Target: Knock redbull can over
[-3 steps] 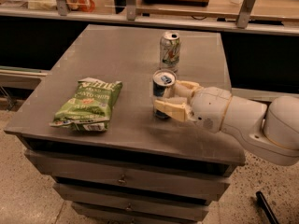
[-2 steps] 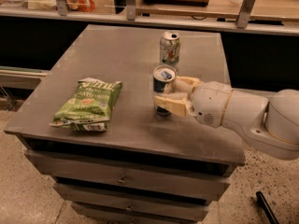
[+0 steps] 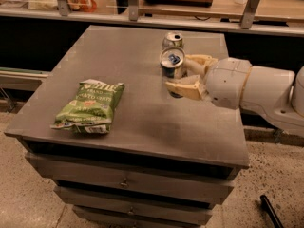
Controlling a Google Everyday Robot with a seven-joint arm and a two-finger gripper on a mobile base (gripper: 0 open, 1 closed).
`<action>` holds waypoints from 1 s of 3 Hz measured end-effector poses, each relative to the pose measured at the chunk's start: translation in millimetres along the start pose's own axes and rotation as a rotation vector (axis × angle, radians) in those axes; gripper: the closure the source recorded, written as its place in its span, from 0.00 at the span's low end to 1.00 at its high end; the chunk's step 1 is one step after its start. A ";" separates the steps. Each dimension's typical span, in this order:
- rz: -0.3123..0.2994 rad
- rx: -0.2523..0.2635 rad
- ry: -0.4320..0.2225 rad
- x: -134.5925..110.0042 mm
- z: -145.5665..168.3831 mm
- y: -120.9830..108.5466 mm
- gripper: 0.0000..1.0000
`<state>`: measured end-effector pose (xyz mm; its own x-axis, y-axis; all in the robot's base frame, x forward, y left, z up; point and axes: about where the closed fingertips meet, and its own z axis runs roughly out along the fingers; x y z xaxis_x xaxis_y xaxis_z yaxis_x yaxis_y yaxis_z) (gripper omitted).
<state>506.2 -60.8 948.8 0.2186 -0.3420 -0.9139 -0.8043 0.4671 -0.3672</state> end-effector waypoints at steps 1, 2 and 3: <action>-0.264 -0.062 0.014 -16.9 -9.1 -10.0 1.00; -0.510 -0.207 0.035 -27.4 -16.7 -5.8 1.00; -0.676 -0.357 0.105 -22.8 -21.1 2.7 1.00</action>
Offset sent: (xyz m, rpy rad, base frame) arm -0.0236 -0.0197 0.0295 -0.6026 -0.4852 0.5099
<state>487.4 -68.9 972.3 0.6868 -0.5436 -0.4825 -0.6477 -0.1564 -0.7457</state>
